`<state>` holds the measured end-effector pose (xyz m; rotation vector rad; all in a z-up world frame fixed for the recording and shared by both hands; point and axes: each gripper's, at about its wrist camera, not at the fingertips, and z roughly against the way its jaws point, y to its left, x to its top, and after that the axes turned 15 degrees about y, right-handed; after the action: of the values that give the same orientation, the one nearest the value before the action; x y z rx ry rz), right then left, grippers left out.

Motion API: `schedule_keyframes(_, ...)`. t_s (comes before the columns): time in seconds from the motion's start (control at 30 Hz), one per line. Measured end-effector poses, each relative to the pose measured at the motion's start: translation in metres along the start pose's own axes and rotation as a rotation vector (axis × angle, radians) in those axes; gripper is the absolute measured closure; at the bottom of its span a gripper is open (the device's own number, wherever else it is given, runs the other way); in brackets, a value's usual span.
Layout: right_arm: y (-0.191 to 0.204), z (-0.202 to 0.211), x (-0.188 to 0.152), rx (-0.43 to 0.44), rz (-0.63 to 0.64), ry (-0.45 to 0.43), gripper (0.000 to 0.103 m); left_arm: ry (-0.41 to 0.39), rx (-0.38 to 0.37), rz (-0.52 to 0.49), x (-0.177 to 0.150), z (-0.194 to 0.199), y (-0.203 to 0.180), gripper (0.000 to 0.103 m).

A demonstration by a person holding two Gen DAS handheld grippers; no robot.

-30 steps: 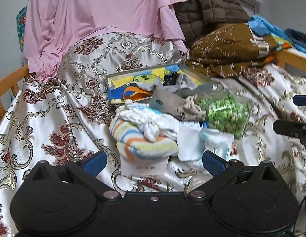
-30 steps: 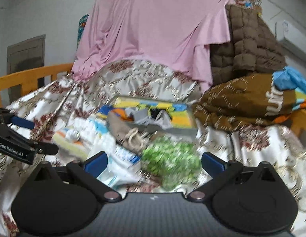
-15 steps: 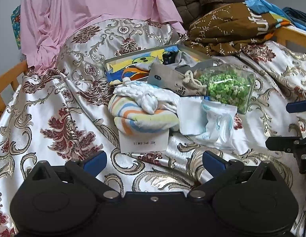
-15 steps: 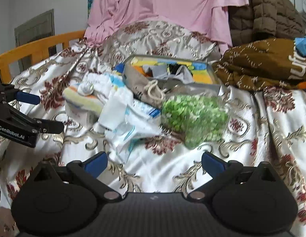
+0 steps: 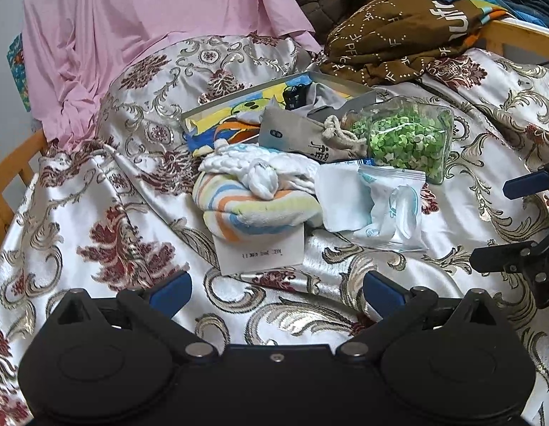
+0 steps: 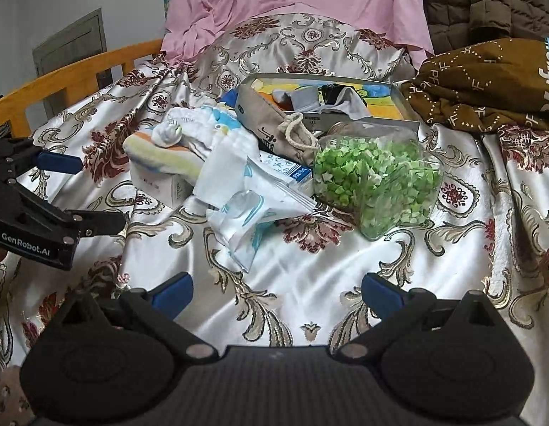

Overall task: Organize soft objects
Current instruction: 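Withdraw both open tools from the tray back over the pile, then grasp the white-blue plastic bag with the right tool while the left tool grasps the white cloth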

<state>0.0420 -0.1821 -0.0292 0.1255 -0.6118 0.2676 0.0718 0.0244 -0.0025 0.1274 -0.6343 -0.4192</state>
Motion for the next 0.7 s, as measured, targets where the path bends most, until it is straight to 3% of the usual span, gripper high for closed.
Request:
schedule_keyframes(0.33,-0.002,-0.013,0.003,0.018,-0.004,-0.042,0.0,-0.069,0.024,-0.243,0.027,0.015,-0.004,0.001)
schedule_keyframes(0.7,-0.001,-0.018,0.017,0.039,-0.023,-0.092,0.001,-0.079,0.022,-0.494,0.079,0.007,-0.017,0.001)
